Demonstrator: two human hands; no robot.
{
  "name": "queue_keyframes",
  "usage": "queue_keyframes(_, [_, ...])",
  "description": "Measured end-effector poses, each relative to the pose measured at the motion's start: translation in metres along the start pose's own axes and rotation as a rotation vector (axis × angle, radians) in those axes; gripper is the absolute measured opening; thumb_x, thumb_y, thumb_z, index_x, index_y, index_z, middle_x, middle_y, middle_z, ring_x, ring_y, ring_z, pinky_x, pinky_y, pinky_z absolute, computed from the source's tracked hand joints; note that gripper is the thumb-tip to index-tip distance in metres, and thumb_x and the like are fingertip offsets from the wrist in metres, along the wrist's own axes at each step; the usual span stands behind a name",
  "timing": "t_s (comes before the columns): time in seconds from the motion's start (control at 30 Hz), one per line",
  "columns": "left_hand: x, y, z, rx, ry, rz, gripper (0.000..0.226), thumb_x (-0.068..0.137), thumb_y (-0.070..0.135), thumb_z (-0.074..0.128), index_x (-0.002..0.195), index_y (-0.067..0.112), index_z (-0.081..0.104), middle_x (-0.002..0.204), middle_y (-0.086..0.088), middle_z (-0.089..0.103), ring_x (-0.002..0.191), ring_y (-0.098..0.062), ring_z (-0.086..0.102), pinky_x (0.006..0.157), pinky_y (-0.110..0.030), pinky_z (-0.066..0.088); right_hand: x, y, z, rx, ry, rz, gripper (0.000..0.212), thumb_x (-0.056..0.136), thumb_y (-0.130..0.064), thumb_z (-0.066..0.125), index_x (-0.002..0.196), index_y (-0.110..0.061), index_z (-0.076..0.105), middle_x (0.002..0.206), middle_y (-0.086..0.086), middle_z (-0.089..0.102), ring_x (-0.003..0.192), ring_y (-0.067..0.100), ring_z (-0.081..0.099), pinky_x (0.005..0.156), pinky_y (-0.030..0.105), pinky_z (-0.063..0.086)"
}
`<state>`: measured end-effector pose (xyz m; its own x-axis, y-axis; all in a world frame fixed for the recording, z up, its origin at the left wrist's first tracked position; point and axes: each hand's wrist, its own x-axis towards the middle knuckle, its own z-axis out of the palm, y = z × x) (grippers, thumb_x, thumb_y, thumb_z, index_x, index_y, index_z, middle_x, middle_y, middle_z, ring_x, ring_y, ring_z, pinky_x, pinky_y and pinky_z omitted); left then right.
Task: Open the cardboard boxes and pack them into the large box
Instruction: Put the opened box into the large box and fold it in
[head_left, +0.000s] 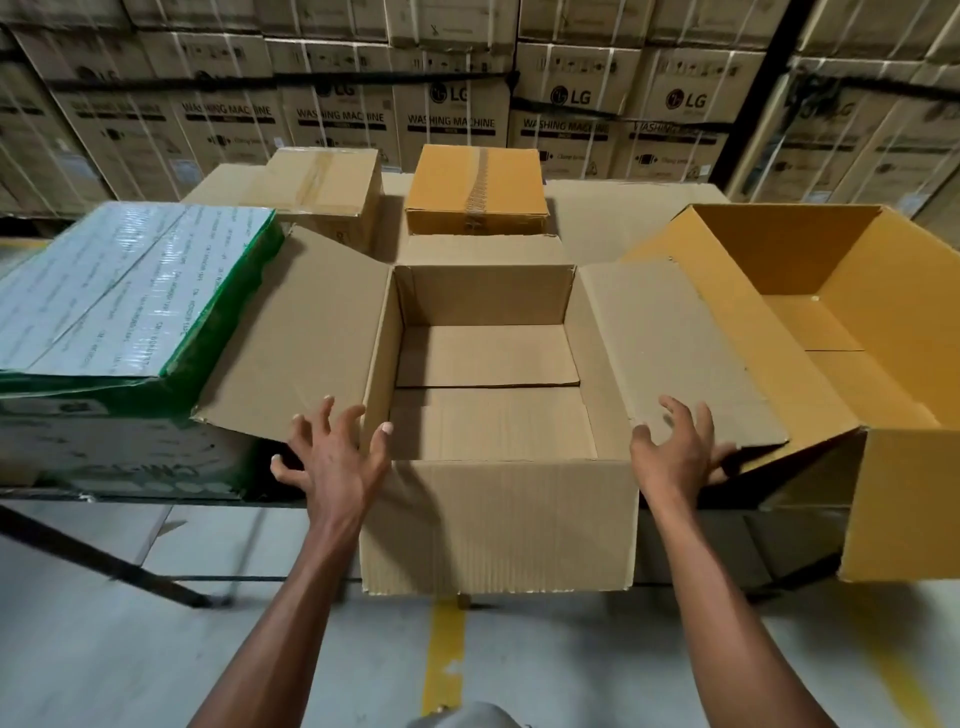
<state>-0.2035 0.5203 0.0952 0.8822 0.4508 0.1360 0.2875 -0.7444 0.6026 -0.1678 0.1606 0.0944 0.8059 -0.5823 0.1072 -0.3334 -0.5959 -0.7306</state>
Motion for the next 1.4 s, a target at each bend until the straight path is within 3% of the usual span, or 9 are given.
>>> queue_keyframes(0.1, [-0.004,0.003,0.002,-0.031,0.029,-0.043,0.042,0.092,0.056,0.061,0.128,0.035,0.061,0.168,0.004,0.014,0.154,-0.039,-0.004,0.112,-0.075,0.007,0.006,0.007,-0.007,0.165,-0.02,0.045,0.045,0.091,-0.019,0.068,0.132,-0.034,0.057,0.161,0.0,0.032,0.144,0.03,0.04,0.115,0.053,0.034])
queue_keyframes(0.23, [-0.003,0.011,0.001,-0.119,0.096,-0.066,0.037,0.092,0.05,0.064,0.125,0.035,0.062,0.169,0.008,0.006,0.153,-0.041,-0.008,0.112,-0.076,0.013,0.012,0.013,-0.015,0.326,-0.039,0.077,0.048,0.092,-0.012,0.066,0.135,-0.03,0.057,0.154,-0.001,0.041,0.136,0.024,0.047,0.108,0.044,0.045])
queue_keyframes(0.43, [0.005,0.015,-0.003,-0.24,0.16,0.047,0.037,0.09,0.039,0.072,0.125,0.033,0.062,0.165,0.006,0.024,0.151,-0.033,0.015,0.109,-0.071,0.029,0.02,0.0,-0.029,0.482,-0.003,0.07,0.044,0.093,-0.007,0.065,0.133,-0.026,0.059,0.151,-0.001,0.04,0.131,0.02,0.049,0.104,0.039,0.046])
queue_keyframes(0.63, [0.008,0.029,-0.027,-0.293,0.29,0.158,0.042,0.089,0.027,0.074,0.129,0.029,0.062,0.152,0.007,0.045,0.139,-0.02,0.035,0.108,-0.05,0.037,0.03,-0.017,-0.044,0.455,0.03,-0.13,0.046,0.09,0.001,0.067,0.129,-0.024,0.063,0.152,-0.003,0.039,0.132,0.019,0.05,0.1,0.031,0.047])
queue_keyframes(0.77, [0.024,0.043,-0.048,-0.22,0.335,0.316,0.046,0.086,0.017,0.076,0.13,0.02,0.064,0.143,-0.002,0.056,0.132,-0.02,0.047,0.109,-0.038,0.037,0.045,-0.032,-0.06,0.389,0.063,-0.304,0.048,0.091,0.001,0.066,0.13,-0.026,0.063,0.154,-0.004,0.04,0.126,0.022,0.056,0.093,0.035,0.052])
queue_keyframes(0.97, [0.046,0.058,-0.08,-0.066,0.229,0.389,0.047,0.088,0.019,0.075,0.133,0.024,0.061,0.136,-0.002,0.063,0.126,-0.023,0.055,0.102,-0.049,0.048,0.07,-0.053,-0.093,0.182,0.059,-0.54,0.043,0.094,-0.002,0.062,0.132,-0.022,0.065,0.144,-0.001,0.056,0.119,0.016,0.058,0.092,0.034,0.052])
queue_keyframes(1.17, [0.053,0.071,-0.109,0.102,0.157,0.397,0.046,0.089,0.021,0.074,0.133,0.03,0.062,0.135,-0.005,0.065,0.122,-0.028,0.061,0.087,-0.054,0.057,0.108,-0.071,-0.119,-0.074,-0.303,-0.499,0.033,0.095,-0.017,0.068,0.124,-0.033,0.07,0.122,-0.01,0.071,0.109,0.014,0.066,0.091,0.032,0.052])
queue_keyframes(1.27, [0.074,0.069,-0.119,0.094,-0.054,0.367,0.048,0.091,0.02,0.072,0.135,0.032,0.058,0.14,0.0,0.062,0.126,-0.023,0.059,0.093,-0.05,0.056,0.129,-0.084,-0.117,-0.179,-0.469,-0.477,0.025,0.094,-0.024,0.071,0.118,-0.034,0.073,0.126,-0.007,0.069,0.109,0.011,0.061,0.092,0.033,0.049])
queue_keyframes(1.4, [0.112,0.076,-0.123,0.122,-0.352,0.373,0.049,0.092,0.013,0.071,0.138,0.021,0.057,0.141,-0.001,0.06,0.124,-0.024,0.06,0.101,-0.045,0.052,0.15,-0.106,-0.108,-0.228,-0.546,-0.495,0.025,0.095,-0.024,0.071,0.12,-0.025,0.074,0.125,-0.001,0.07,0.111,0.015,0.06,0.094,0.031,0.044])
